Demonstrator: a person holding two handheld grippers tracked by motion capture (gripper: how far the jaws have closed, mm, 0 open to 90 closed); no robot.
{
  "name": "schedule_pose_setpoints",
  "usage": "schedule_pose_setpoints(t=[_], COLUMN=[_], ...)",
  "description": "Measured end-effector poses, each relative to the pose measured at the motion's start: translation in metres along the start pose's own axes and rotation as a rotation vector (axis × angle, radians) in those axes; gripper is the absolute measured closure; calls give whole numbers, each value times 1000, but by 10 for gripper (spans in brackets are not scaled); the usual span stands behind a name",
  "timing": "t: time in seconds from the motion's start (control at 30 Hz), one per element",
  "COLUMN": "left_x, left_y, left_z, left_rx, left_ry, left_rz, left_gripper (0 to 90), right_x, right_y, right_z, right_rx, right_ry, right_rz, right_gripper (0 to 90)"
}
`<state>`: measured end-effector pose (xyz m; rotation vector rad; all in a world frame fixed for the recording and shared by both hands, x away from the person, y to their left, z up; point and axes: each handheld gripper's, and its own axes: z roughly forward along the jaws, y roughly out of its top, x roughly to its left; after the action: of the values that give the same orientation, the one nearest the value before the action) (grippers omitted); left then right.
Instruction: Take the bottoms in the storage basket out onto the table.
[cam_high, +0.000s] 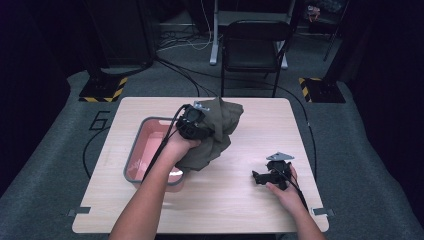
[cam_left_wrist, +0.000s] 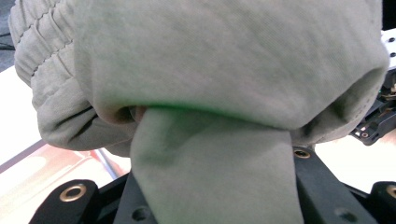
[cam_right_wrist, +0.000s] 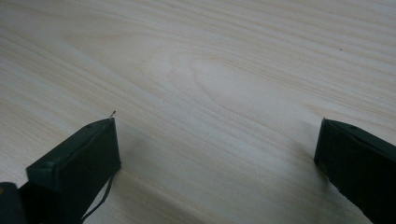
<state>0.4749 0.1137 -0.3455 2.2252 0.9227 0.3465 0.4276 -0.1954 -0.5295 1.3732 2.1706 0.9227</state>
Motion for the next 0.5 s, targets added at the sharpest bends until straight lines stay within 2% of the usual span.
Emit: schedule_pose_setpoints(t=[0.5], left_x=[-14], left_y=[3], left_z=[16], left_rx=[0], left_ry=[-24], left_rz=[2], left_gripper=[663], right_x=[0], right_y=[0], right_z=[0], right_rx=[0], right_ry=[1], right_rz=[1], right_gripper=[0])
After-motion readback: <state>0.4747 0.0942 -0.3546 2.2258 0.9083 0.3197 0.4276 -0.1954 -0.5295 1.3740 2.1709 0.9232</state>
